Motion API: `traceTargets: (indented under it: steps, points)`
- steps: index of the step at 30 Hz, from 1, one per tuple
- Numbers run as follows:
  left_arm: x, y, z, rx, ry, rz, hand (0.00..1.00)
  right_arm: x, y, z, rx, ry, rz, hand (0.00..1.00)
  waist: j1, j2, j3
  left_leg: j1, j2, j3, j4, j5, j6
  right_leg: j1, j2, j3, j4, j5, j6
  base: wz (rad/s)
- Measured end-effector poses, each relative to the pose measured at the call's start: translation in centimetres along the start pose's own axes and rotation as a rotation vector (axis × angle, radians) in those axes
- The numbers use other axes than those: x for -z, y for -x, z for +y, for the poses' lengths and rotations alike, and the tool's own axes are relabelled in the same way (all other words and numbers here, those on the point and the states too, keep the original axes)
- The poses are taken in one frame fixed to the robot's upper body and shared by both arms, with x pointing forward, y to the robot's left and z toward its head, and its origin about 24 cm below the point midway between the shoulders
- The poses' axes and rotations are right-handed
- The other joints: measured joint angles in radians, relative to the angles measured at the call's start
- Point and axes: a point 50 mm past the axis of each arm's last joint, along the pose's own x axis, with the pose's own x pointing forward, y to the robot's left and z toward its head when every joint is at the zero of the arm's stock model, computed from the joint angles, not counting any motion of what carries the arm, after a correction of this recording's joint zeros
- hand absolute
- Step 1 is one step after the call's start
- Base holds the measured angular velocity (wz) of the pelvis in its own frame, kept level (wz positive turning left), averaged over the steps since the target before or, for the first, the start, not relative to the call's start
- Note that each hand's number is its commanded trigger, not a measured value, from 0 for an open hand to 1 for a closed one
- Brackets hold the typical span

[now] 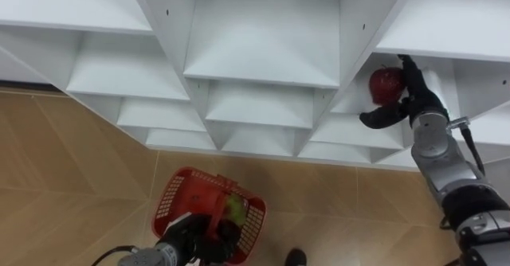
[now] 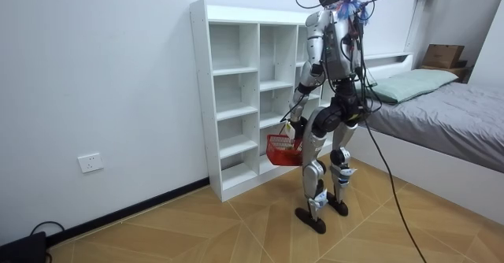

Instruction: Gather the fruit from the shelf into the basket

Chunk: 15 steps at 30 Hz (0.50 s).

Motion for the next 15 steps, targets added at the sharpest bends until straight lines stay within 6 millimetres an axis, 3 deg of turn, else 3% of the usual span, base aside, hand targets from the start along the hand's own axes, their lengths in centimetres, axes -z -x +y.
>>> traceTargets:
  steps: [3,4,5,6,7,9,15]
  points:
    - [0.00,0.00,0.00,0.000,0.000,0.000,1.00,0.00,0.00,0.00,-0.001,0.000,0.000,0.02,0.000,0.000,0.0000,0.000,0.000,0.000,0.000,0.000,0.000,0.000,0.000,0.000,0.000,0.000,0.000,0.00]
    - [0.00,0.00,0.00,0.000,0.000,0.000,1.00,0.00,0.00,0.00,-0.001,0.000,0.000,0.19,0.000,0.000,0.0000,0.000,0.000,0.000,0.000,0.000,0.000,0.000,0.000,0.000,0.000,0.000,0.000,0.00]
    - [0.00,0.00,0.00,0.000,0.000,0.000,1.00,0.00,0.00,0.00,-0.001,0.000,0.000,0.54,0.000,0.000,-0.0001,0.000,0.000,0.000,0.000,0.000,0.000,0.000,0.000,0.000,-0.001,0.000,0.000,0.00]
    - [0.00,0.00,0.00,0.000,0.000,0.000,1.00,0.00,0.00,0.00,-0.001,0.000,0.000,0.62,0.000,0.000,-0.0001,0.000,0.000,0.000,0.000,0.000,0.000,0.000,0.000,0.000,-0.001,0.000,0.000,0.00]
    - [0.00,0.00,0.00,0.000,0.000,0.000,1.00,0.00,0.00,0.00,-0.001,0.000,0.000,0.79,0.000,0.000,-0.0001,0.000,0.000,0.000,0.001,0.000,0.000,0.000,0.000,0.000,-0.002,0.000,0.000,0.00]
    - [0.00,0.00,0.00,0.000,0.000,0.000,1.00,-0.02,-0.01,-0.04,0.005,0.000,-0.001,1.00,0.000,0.000,-0.0003,0.000,0.000,0.000,0.001,0.000,0.000,0.000,0.000,0.000,-0.001,0.000,0.000,0.00]
    - [-0.03,-0.02,-0.03,0.001,-0.002,0.000,1.00,-0.34,-0.25,-0.73,0.038,0.007,-0.011,1.00,0.000,0.001,-0.0004,0.001,0.000,0.000,0.001,0.000,0.000,0.000,0.001,0.000,0.000,0.000,0.000,0.00]
